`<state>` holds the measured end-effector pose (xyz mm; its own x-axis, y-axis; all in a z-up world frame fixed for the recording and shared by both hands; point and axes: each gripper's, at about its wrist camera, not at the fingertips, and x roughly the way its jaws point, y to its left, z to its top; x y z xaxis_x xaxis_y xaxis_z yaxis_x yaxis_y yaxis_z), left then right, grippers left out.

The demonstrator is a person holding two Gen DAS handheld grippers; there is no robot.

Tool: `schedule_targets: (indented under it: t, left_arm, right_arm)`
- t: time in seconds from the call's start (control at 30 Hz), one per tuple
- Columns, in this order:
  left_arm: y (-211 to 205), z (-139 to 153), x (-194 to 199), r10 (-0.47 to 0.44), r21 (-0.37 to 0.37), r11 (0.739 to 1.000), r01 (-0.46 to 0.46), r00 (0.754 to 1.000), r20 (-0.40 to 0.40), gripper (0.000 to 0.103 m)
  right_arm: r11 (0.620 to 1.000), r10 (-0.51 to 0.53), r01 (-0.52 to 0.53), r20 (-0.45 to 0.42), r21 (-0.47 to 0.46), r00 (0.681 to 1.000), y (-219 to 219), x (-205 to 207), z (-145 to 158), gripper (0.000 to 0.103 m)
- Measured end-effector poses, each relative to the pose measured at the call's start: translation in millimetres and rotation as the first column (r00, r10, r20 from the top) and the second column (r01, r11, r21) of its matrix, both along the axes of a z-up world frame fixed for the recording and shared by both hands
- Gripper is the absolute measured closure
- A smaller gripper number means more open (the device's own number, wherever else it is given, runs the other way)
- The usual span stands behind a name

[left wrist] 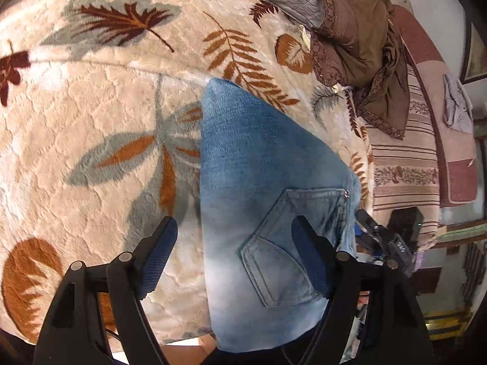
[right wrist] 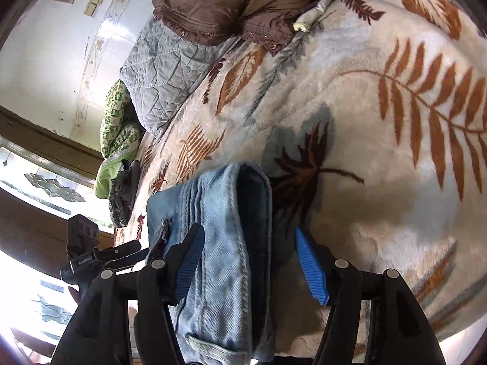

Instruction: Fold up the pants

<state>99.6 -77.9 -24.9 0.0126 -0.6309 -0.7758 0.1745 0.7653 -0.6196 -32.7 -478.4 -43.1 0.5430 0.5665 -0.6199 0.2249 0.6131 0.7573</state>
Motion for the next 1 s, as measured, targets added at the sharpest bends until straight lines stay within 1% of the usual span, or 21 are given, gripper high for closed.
schedule_targets:
  t: [0.03, 0.1, 0.13, 0.17, 0.23, 0.27, 0.33, 0.37, 0.43, 0.5, 0.53, 0.57, 0.6, 0.63, 0.67, 0.7, 0.77, 0.8, 0.83, 0.9, 1.0]
  left_arm:
    - [-2, -5, -3, -0.013, -0.030, 0.999, 0.012, 1.000, -0.023, 0.024]
    - [-11, -16, -11, -0.042, -0.047, 0.998, 0.039, 0.998, -0.057, 0.023]
    - [-17, -20, -14, -0.054, -0.052, 0.997, 0.051, 0.997, -0.059, 0.022]
    - [-21, -19, -17, -0.056, -0.053, 0.997, 0.054, 0.998, -0.040, 0.016]
    - [-28, -14, -20, -0.061, -0.061, 0.996, 0.060, 0.998, -0.025, 0.014]
    - [-29, -13, -21, -0.054, -0.058, 0.997, 0.053, 0.998, -0.027, 0.012]
    - [-28, -12, -21, -0.038, -0.067, 0.997, 0.036, 0.999, -0.036, 0.012]
    - [-27, -12, -19, -0.031, -0.086, 0.996, 0.027, 0.998, -0.046, 0.012]
    - [-28, -12, -17, -0.019, -0.124, 0.992, 0.011, 0.997, -0.068, 0.012]
    - [-32, -12, -16, -0.025, -0.135, 0.991, 0.016, 0.997, -0.068, 0.012]
    - [-34, -12, -17, -0.025, -0.124, 0.992, 0.017, 0.998, -0.058, 0.015]
    - [-35, -10, -20, -0.029, -0.113, 0.993, 0.024, 0.999, -0.045, 0.025]
    - [-35, -7, -24, -0.032, -0.106, 0.994, 0.028, 0.999, -0.034, 0.041]
    - [-34, -3, -29, -0.039, -0.119, 0.992, 0.035, 0.999, -0.024, 0.046]
    - [-34, 2, -33, -0.051, -0.121, 0.991, 0.050, 0.999, -0.005, 0.051]
    - [-38, 5, -36, -0.065, -0.079, 0.995, 0.068, 0.997, 0.031, 0.057]
    - [-48, 5, -39, -0.104, -0.009, 0.994, 0.106, 0.991, 0.089, 0.060]
    - [-50, 6, -39, -0.098, 0.001, 0.995, 0.098, 0.991, 0.090, 0.061]
    - [-49, 10, -40, -0.095, 0.006, 0.996, 0.094, 0.990, 0.103, 0.061]
    - [-44, 25, -44, -0.095, 0.000, 0.995, 0.096, 0.984, 0.149, 0.064]
    - [-26, 45, -40, -0.067, -0.036, 0.997, 0.075, 0.979, 0.191, 0.064]
  right_arm:
    - [0.998, 0.006, -0.006, -0.002, 0.055, 1.000, 1, -2, -8, 0.039]
    - [0.987, 0.013, -0.016, 0.019, 0.158, 1.000, 5, -5, -22, 0.039]
    - [0.982, 0.013, -0.022, 0.047, 0.187, 0.999, 7, -5, -24, 0.037]
    - [0.977, 0.028, -0.042, 0.072, 0.207, 0.997, 11, -5, -23, 0.032]
    - [0.953, 0.112, -0.136, 0.104, 0.270, 0.988, 26, 0, -21, 0.030]
    - [0.951, 0.141, -0.169, 0.122, 0.259, 0.982, 32, 0, -16, 0.028]
    - [0.959, 0.195, -0.220, 0.148, 0.178, 0.970, 41, 4, -7, 0.028]
    - [0.960, 0.205, -0.228, 0.149, 0.163, 0.968, 43, 6, -6, 0.028]
    - [0.967, 0.186, -0.205, 0.130, 0.151, 0.974, 44, 13, -9, 0.029]
    - [0.976, 0.178, -0.188, 0.099, 0.113, 0.979, 48, 21, -15, 0.035]
    - [0.978, 0.186, -0.193, 0.086, 0.077, 0.979, 51, 23, -14, 0.040]
    - [0.979, 0.196, -0.199, 0.075, 0.042, 0.978, 54, 22, -10, 0.045]
    - [0.978, 0.205, -0.206, 0.064, 0.014, 0.977, 56, 20, -3, 0.050]
    - [0.977, 0.210, -0.211, 0.073, 0.002, 0.975, 58, 14, 6, 0.061]
    - [0.975, 0.222, -0.222, 0.102, -0.010, 0.970, 60, 8, 14, 0.065]
    - [0.972, 0.234, -0.230, 0.119, -0.041, 0.965, 62, 3, 20, 0.066]
    - [0.958, 0.253, -0.242, 0.062, -0.152, 0.965, 71, 2, 20, 0.068]
    - [0.950, 0.251, -0.241, 0.022, -0.199, 0.968, 76, 2, 19, 0.068]
    - [0.945, 0.244, -0.234, 0.017, -0.227, 0.970, 81, 2, 23, 0.069]
    - [0.926, 0.256, -0.236, 0.033, -0.293, 0.966, 90, 0, 45, 0.071]
    - [0.909, 0.283, -0.239, 0.084, -0.342, 0.955, 103, 1, 78, 0.074]
